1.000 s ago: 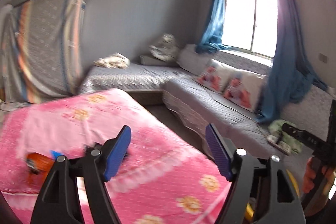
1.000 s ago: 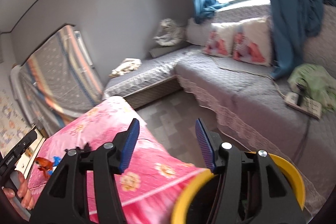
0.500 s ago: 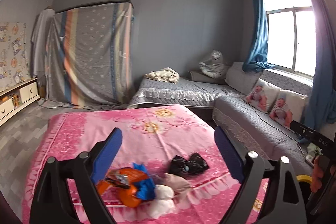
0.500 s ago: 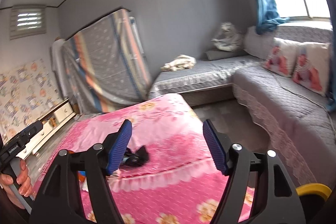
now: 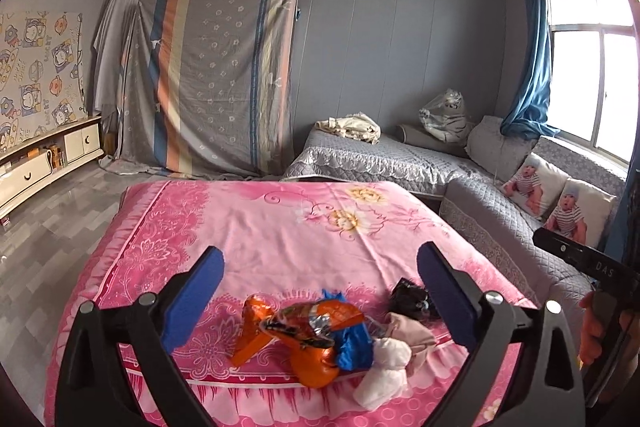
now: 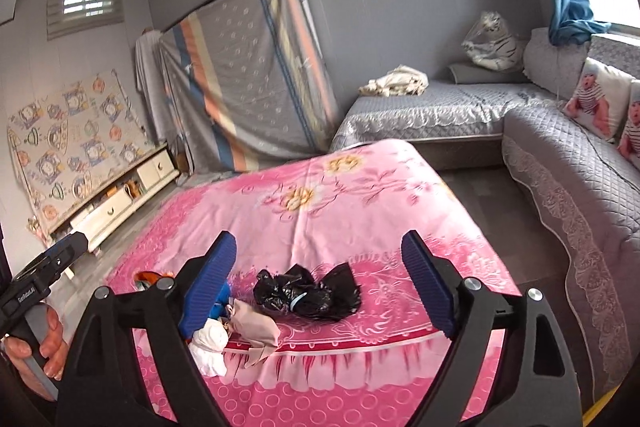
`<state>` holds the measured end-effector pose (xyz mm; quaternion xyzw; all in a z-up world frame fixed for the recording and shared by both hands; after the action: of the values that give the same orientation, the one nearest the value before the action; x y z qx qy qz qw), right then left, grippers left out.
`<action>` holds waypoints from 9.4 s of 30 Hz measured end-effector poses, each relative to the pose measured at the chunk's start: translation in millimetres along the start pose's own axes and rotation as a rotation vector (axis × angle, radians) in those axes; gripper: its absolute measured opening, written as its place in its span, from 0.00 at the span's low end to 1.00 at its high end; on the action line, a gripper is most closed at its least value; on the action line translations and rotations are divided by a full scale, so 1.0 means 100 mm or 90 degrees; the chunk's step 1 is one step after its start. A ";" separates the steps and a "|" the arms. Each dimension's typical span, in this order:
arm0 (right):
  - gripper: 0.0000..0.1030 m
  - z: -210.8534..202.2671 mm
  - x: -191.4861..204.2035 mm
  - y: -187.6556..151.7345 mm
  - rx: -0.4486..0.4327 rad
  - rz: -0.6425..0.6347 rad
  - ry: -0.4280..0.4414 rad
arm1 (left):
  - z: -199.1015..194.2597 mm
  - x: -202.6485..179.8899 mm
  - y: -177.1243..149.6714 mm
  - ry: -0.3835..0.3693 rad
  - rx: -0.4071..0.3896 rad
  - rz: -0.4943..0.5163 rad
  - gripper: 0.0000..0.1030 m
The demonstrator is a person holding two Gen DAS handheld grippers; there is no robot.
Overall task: Collect trash
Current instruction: 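Grasp the orange chip bag with the left tool while the right grasps the black plastic bag, then lift and carry the chip bag and black bag over the yellow bin with both tools, then open both tools to drop the chip bag and black bag into the bin, then move both tools back over the bed toward the orange, blue glove and tissues, then reach the left tool toward the orange while the right tool approaches the beige cloth bag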
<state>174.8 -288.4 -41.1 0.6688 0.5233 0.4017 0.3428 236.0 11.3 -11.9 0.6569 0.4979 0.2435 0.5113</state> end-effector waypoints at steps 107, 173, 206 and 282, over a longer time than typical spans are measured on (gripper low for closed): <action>0.24 -0.79 0.02 0.31 -0.028 -0.016 0.102 | -0.46 -0.51 0.26 -0.047 -0.042 0.005 0.31; 0.26 -2.65 -3.21 -1.73 0.000 0.354 -0.394 | 0.45 -4.18 -1.81 -0.503 0.318 0.197 0.31; 0.50 -2.82 -3.34 -1.69 -0.039 0.397 -0.414 | 0.61 -3.79 -1.54 -0.450 0.290 0.134 0.52; 0.54 1.19 0.71 -1.03 0.277 -0.288 0.059 | 1.06 0.44 -1.03 -0.025 0.349 0.041 0.77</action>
<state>246.9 -201.0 -171.0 0.5739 0.7477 0.2240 0.2479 299.0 3.1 -152.8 0.7909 0.5141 0.1032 0.3155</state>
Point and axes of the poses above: each gripper's, at about its wrist camera, not at the fingertips, and z roughly the way its jaws point, x to its left, y to its top, the point moved 4 cm from there along z, roughly the way its jaws point, and after that the axes turned 8 degrees about -y, right-handed, at the moved point
